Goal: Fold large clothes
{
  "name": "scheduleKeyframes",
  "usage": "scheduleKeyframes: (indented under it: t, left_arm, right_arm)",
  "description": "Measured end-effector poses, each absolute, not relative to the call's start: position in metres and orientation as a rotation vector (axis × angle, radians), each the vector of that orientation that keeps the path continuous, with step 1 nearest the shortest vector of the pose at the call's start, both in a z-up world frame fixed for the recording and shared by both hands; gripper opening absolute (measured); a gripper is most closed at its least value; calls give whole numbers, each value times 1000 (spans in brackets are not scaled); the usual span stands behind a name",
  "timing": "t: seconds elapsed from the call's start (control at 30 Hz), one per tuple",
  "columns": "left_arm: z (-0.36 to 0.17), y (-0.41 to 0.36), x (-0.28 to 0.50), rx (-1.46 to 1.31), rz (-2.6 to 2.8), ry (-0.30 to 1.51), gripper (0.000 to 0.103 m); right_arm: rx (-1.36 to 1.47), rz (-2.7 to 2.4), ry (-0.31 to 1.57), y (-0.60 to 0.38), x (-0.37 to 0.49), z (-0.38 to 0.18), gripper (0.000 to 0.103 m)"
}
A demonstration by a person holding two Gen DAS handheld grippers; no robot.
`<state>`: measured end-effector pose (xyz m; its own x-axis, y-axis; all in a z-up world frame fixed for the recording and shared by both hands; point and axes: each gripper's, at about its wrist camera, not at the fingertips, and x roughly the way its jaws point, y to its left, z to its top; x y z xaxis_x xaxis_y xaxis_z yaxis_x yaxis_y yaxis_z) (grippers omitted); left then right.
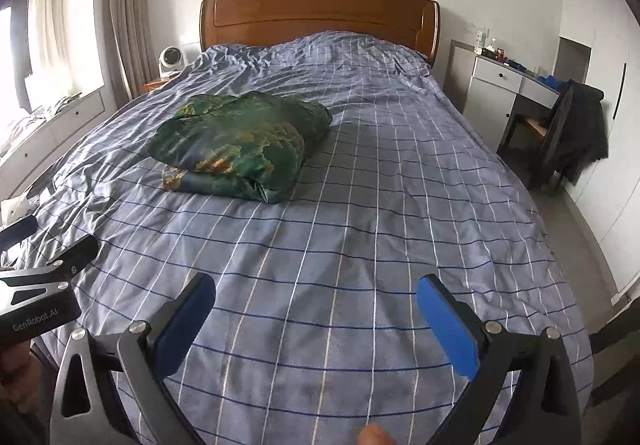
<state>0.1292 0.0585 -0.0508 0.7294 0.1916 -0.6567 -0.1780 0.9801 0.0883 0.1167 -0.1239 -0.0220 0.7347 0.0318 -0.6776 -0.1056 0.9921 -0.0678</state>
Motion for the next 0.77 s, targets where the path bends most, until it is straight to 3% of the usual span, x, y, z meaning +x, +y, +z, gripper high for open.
scheduleKeyframes:
  t: [0.77]
  left_arm:
    - [-45, 52, 120, 40, 206, 670, 102]
  right_arm:
    - [-126, 113, 723, -106, 110, -14, 102]
